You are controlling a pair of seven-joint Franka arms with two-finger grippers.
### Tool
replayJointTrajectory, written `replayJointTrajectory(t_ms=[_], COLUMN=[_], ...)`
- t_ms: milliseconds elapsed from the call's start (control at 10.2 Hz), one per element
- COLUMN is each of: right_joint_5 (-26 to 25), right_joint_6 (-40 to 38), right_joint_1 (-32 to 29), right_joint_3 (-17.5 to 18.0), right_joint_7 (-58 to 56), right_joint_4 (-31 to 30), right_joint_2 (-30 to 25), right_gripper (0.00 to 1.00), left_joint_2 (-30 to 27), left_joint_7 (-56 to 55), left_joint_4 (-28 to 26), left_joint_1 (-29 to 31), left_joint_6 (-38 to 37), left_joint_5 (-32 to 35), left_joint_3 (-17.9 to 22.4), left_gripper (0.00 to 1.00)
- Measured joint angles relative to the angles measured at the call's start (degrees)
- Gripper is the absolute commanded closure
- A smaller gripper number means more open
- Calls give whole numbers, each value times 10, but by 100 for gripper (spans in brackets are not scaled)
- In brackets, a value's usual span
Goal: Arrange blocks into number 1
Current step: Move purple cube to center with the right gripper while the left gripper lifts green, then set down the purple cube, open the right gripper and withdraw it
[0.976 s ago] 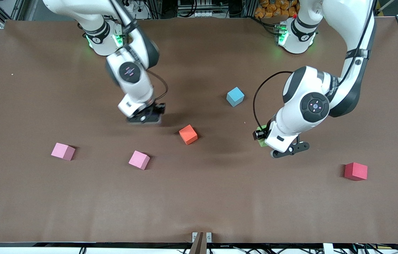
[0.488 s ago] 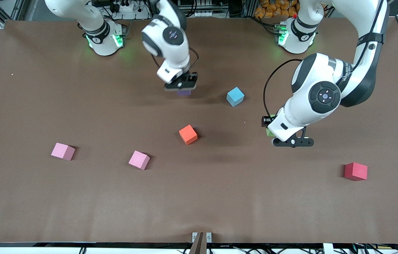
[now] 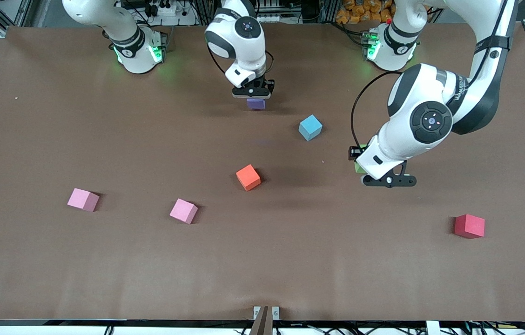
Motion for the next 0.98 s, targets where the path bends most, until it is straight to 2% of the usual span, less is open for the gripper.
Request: replayJointTrajectory(t_ms=[293, 391, 488, 586, 781, 976], right_joint_5=[0, 0, 0, 0, 0, 0], right_joint_6=[9, 9, 9, 9, 8, 8], right_joint_1=[12, 15, 16, 17, 20, 26], right_joint_3=[0, 0, 0, 0, 0, 0], right_joint_7=[3, 3, 4, 4, 4, 9], right_joint_4=[1, 1, 1, 1, 1, 1], right_joint_2=[19, 19, 20, 21, 24, 29], right_gripper=[100, 92, 51, 1, 0, 0], left_joint_2=[-14, -14, -14, -12, -6, -3], left_joint_7=[0, -9, -29, -49, -70, -71], left_joint_4=[-30, -35, -40, -46, -49, -50], left_joint_1=[-4, -5, -6, -8, -10, -10], left_joint_6=[-1, -1, -1, -1, -1, -1], left_joint_5=[0, 0, -2, -3, -4, -5], left_joint_3=[-28, -46, -65, -82, -99, -100], left_gripper=[40, 40, 40, 40, 40, 40])
